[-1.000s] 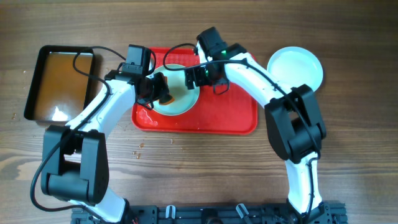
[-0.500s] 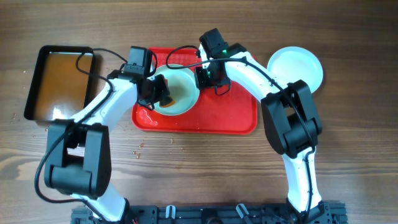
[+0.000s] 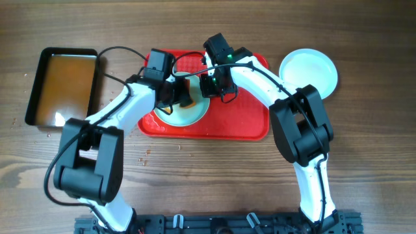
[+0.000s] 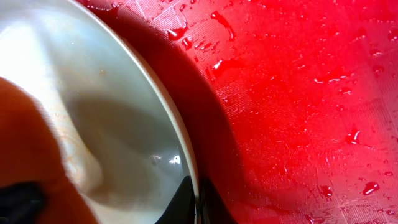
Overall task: Clean dirty plates on tray and stack at the side
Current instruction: 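Keep scrubbing the plate center with the left-held sponge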
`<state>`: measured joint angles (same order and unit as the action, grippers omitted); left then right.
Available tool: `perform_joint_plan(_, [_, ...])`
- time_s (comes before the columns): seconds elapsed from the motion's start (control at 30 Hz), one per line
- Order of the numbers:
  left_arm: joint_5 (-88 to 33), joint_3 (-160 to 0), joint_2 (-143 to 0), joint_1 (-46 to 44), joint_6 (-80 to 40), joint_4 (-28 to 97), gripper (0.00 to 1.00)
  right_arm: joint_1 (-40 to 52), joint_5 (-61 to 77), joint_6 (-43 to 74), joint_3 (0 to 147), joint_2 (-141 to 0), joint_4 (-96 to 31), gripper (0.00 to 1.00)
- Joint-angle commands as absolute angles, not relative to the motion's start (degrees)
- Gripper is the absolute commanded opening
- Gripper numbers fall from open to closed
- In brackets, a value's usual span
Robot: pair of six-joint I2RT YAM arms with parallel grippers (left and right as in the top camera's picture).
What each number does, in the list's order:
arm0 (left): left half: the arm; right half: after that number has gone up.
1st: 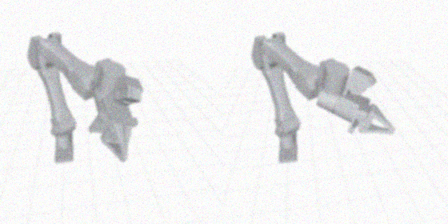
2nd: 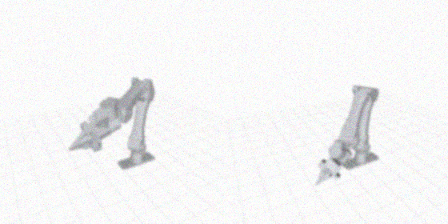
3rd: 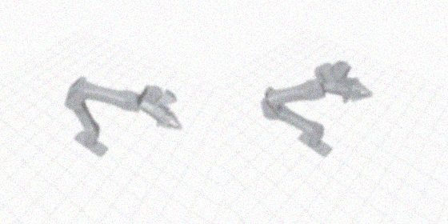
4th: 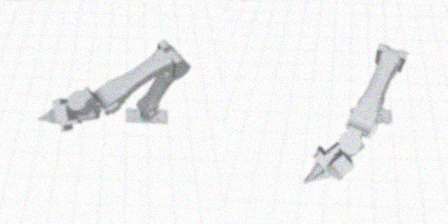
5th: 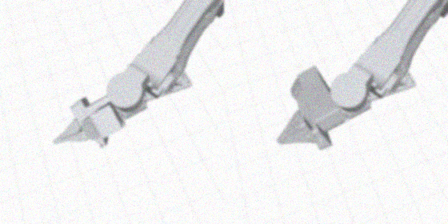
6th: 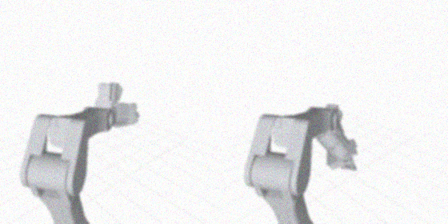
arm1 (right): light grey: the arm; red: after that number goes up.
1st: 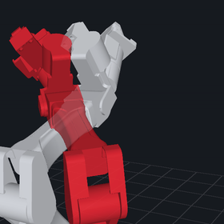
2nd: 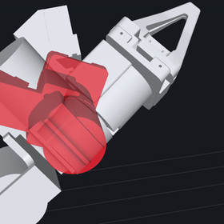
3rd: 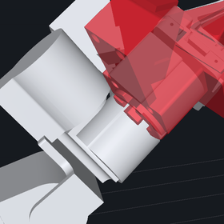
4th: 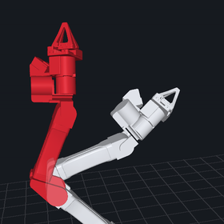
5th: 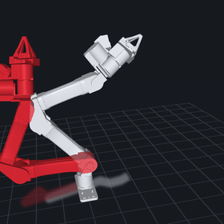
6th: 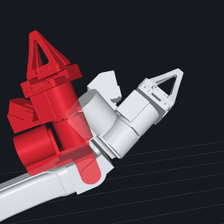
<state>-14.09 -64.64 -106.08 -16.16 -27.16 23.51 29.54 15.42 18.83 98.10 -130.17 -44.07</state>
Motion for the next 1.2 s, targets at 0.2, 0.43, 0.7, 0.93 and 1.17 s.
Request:
perform_joint_plan(0.2, [-12.7, -64.4, -110.4, -16.5, -27.6, 24.1, 0.04, 29.9, 10.0, 23.6, 97.8, -132.7, -43.8, 0.04])
perform_joint_plan(0.43, [7.4, -64.4, -110.4, -16.5, -27.7, 32.8, 0.04, 29.9, 8.7, 24.4, 97.8, -132.6, -43.6, 0.04])
perform_joint_plan(0.7, [23.4, -65.3, -109.1, -16.5, -27.4, 34.3, 0.04, 29.9, 8.7, 24.4, 97.8, -132.6, -43.3, 0.04])
perform_joint_plan(0.93, [26.1, -68.0, -105.0, -16.5, -25.8, 34.3, 0.04, 29.9, 8.8, 24.4, 97.8, -132.6, -43.3, 0.04])
perform_joint_plan(1.17, [-1.4, -67.5, -105.0, -16.5, -26.2, 29.2, 0.04, 29.9, 8.8, 24.4, 97.8, -132.6, -42.3, 0.06])
